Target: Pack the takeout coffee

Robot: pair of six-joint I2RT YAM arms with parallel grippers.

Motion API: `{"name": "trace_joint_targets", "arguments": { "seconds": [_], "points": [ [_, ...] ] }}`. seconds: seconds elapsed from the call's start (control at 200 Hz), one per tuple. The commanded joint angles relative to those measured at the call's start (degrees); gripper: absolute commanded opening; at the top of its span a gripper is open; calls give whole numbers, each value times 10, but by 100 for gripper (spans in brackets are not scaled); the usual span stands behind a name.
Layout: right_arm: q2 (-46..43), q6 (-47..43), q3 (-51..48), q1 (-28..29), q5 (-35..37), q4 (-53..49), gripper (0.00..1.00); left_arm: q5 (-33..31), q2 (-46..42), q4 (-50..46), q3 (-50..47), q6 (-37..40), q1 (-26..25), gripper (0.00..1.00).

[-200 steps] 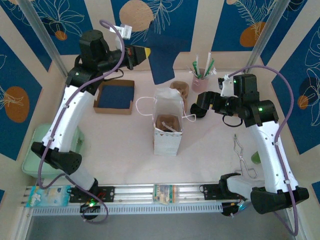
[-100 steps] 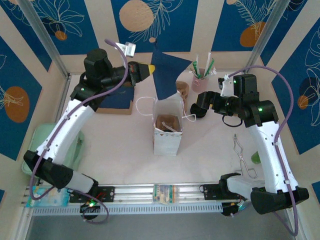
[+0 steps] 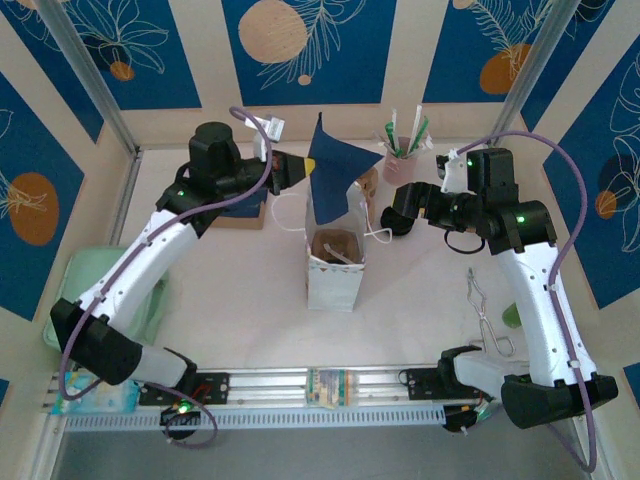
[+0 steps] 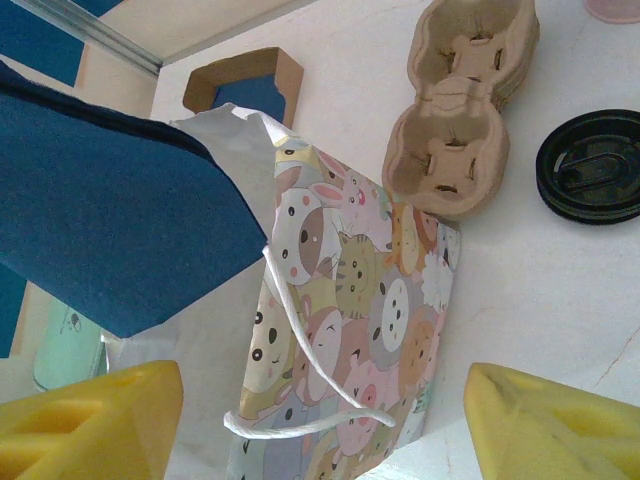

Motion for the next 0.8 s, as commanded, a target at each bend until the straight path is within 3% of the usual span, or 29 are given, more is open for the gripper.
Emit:
{"name": "trace_joint_targets", "arguments": {
  "seconds": [0.0,0.79],
  "points": [
    [-4,9,-6,0,-18,8,75,-15,-19,8,-9,20,-7,2],
    [5,9,4,6,-15,9,74,-81,9,23,-39,51,-40,1]
  ]
}}
